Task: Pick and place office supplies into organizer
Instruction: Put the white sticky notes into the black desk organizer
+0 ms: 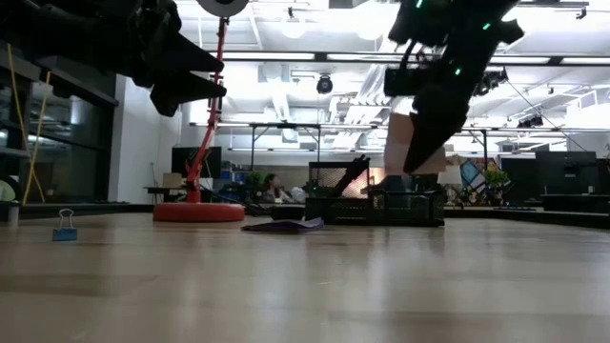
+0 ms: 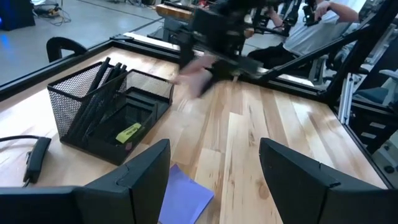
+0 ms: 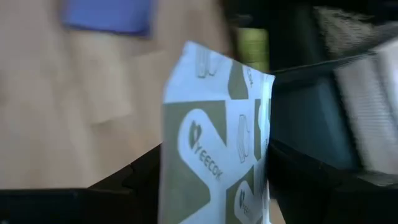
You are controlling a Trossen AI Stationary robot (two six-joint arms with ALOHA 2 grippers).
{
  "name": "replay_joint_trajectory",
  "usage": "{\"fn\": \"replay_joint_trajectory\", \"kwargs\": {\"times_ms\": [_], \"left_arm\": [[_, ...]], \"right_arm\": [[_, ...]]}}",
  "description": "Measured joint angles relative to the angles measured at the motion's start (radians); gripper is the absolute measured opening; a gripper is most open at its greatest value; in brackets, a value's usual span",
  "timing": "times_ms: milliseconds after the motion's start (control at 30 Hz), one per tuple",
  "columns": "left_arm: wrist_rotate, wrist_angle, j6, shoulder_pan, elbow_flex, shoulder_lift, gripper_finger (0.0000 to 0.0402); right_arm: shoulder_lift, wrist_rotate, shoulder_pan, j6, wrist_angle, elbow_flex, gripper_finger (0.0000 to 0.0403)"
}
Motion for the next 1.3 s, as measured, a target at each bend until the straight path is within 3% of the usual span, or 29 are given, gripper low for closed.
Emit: {"fn": "replay_joint_trajectory", "kwargs": {"times_ms": [333, 567, 933, 1100, 1300], "left_arm": [[0.0, 0.0, 0.0, 0.0, 0.0, 0.0, 0.0233], [0.0, 0.0, 0.0, 0.0, 0.0, 0.0, 0.0233], [0.0, 0.0, 0.0, 0.0, 0.0, 0.0, 0.0233], [0.0, 0.0, 0.0, 0.0, 0.0, 0.0, 0.0233], [0.0, 0.0, 0.0, 0.0, 0.0, 0.0, 0.0233]], "right_arm": [[0.0, -0.17, -0.25, -0.235, -0.012, 0.025, 0.0232], [0.011, -0.215, -0.335, -0.306, 0.001, 0.025, 0.0232], [0.141, -0.301, -0.418, -0.376, 0.036, 0.025, 0.0235], [0.146, -0.331, -0.416, -0.38, 0.035, 0.025, 0.0269], [0.146, -0.337, -0.416, -0.381, 0.042, 0.025, 0.0343]]}}
